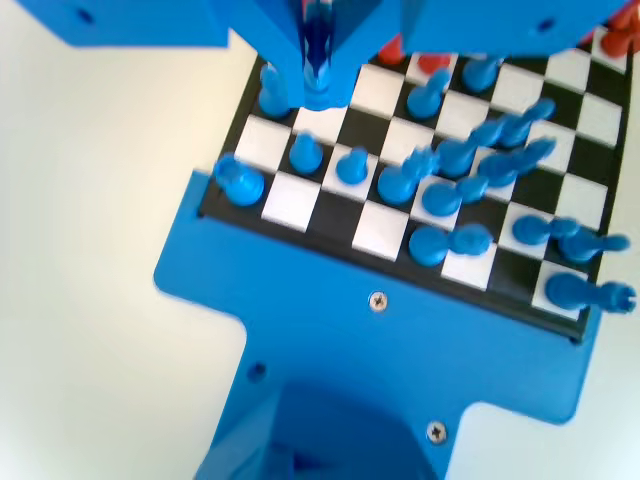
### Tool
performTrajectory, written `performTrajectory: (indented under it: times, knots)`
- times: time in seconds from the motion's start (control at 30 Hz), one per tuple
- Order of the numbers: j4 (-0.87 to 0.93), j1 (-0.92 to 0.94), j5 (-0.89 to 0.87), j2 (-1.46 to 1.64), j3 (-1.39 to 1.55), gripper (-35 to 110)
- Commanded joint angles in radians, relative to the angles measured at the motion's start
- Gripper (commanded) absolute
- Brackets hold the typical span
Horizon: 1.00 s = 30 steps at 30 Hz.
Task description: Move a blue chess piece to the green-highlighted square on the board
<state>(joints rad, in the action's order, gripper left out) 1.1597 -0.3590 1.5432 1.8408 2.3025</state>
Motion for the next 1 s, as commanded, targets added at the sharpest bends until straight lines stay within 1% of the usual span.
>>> performTrajectory:
  times: [0.0,0.23,0.57,0.73,0.97]
  knots:
    - [0.018,-0.034,-0.011,0.103,0.037,1]
    - [0.011,-0.044,-0.02,0.132,0.095,1]
    - [-0.057,-0.023,-0.014,0.106,0.141,1]
    - [-0.109,-0.009,-0.003,0.092,0.164,1]
    - [-0.126,0.015,0.041,0.094,0.176,1]
